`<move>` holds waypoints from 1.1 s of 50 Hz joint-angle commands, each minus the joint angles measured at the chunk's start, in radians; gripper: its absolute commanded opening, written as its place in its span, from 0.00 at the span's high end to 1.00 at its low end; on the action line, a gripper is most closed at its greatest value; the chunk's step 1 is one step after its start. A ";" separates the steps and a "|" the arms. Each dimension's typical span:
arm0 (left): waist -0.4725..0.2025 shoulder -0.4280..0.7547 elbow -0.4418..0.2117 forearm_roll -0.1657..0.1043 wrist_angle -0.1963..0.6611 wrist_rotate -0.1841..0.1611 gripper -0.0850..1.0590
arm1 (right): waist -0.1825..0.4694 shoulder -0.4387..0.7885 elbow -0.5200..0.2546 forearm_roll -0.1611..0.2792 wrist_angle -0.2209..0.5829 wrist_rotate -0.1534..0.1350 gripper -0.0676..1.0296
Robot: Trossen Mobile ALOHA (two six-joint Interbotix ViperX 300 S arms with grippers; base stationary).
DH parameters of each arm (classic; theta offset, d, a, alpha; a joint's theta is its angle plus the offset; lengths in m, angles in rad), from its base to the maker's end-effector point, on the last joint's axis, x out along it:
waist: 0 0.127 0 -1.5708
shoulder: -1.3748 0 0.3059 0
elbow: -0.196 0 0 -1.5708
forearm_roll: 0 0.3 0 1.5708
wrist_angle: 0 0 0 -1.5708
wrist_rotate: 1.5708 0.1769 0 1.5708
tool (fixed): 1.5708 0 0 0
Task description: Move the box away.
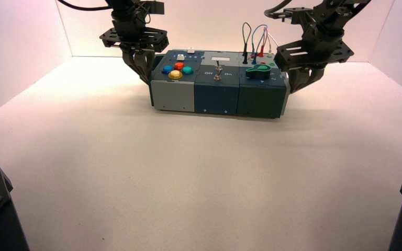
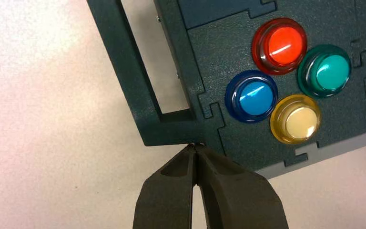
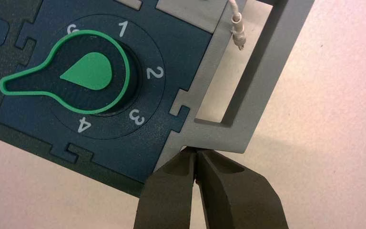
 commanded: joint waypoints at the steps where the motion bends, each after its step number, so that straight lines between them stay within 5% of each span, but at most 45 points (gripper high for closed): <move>1: -0.097 -0.031 -0.041 -0.041 -0.017 0.008 0.95 | 0.041 -0.008 -0.080 0.006 -0.051 -0.009 0.96; 41: -0.014 0.006 -0.083 -0.040 -0.037 0.012 0.95 | 0.043 0.031 -0.106 -0.005 -0.109 -0.031 0.96; 55: -0.015 -0.055 -0.052 -0.041 -0.002 0.011 0.95 | 0.046 -0.040 -0.095 -0.005 -0.035 -0.025 0.96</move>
